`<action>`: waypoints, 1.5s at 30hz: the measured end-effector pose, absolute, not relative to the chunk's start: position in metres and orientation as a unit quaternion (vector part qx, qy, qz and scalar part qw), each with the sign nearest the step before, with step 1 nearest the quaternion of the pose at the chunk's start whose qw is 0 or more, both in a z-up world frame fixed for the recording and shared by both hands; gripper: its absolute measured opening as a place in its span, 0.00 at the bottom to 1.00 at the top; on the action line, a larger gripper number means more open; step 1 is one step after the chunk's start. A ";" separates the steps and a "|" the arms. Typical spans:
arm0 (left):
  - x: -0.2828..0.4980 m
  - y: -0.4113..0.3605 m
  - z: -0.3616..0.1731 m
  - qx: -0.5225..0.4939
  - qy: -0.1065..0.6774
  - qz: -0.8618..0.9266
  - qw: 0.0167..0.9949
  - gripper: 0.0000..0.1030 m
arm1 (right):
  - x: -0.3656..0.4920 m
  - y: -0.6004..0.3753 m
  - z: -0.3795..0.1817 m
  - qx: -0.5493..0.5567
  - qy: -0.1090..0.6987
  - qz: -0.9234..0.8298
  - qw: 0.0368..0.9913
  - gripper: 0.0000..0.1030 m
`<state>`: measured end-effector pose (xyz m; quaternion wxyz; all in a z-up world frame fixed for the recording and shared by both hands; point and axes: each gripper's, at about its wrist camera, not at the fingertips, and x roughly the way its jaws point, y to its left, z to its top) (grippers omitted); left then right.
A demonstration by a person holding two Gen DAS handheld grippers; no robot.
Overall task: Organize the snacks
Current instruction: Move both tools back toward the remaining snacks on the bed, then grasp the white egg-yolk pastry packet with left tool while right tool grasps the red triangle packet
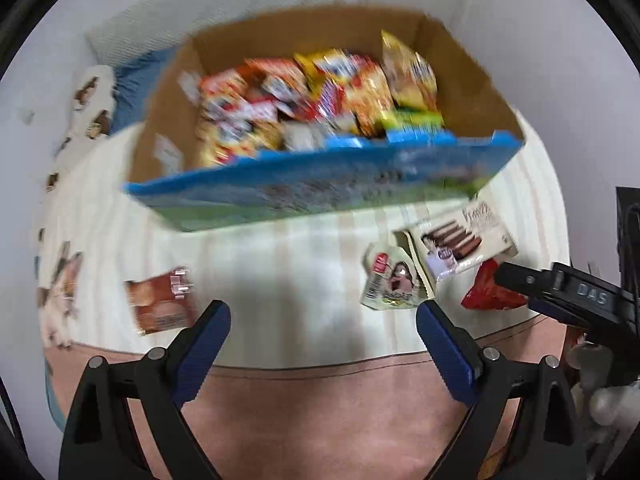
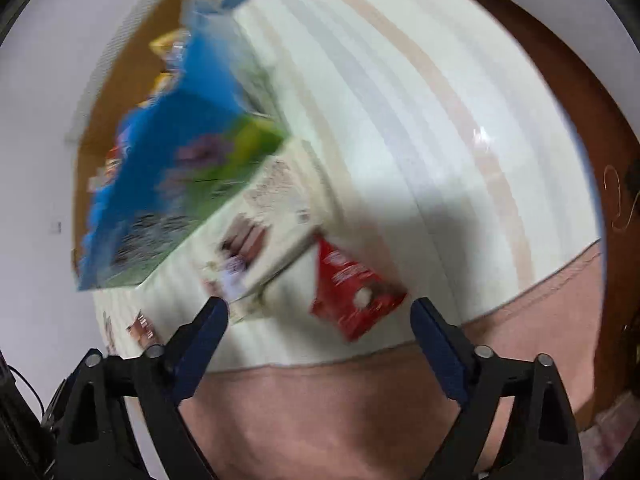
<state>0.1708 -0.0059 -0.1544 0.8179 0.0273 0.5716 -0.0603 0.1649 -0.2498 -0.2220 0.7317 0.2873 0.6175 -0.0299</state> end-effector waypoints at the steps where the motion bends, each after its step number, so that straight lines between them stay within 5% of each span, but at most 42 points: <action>1: 0.178 -0.013 -0.168 0.034 0.585 -0.070 0.807 0.92 | 0.167 -0.251 -0.231 0.289 0.621 -0.030 0.728 0.84; 6: 0.203 -0.037 -0.211 0.029 0.624 -0.105 0.774 0.92 | 0.170 -0.253 -0.251 0.259 0.625 -0.037 0.736 0.53; 10: 0.216 -0.058 -0.227 0.036 0.626 -0.129 0.768 0.92 | 0.166 -0.252 -0.252 0.238 0.628 -0.027 0.741 0.52; 16: 0.219 -0.080 -0.235 0.051 0.628 -0.160 0.760 0.64 | 0.173 -0.249 -0.264 0.228 0.648 -0.020 0.727 0.54; 20: 0.204 -0.078 -0.236 0.060 0.631 -0.165 0.755 0.58 | 0.176 -0.243 -0.266 0.210 0.651 -0.018 0.729 0.53; 38: 0.173 -0.052 -0.255 0.054 0.667 -0.205 0.714 0.61 | 0.154 -0.230 -0.273 0.188 0.679 0.001 0.710 0.58; 45: 0.155 -0.060 -0.247 0.050 0.664 -0.193 0.721 0.55 | 0.138 -0.217 -0.267 0.158 0.672 0.005 0.723 0.51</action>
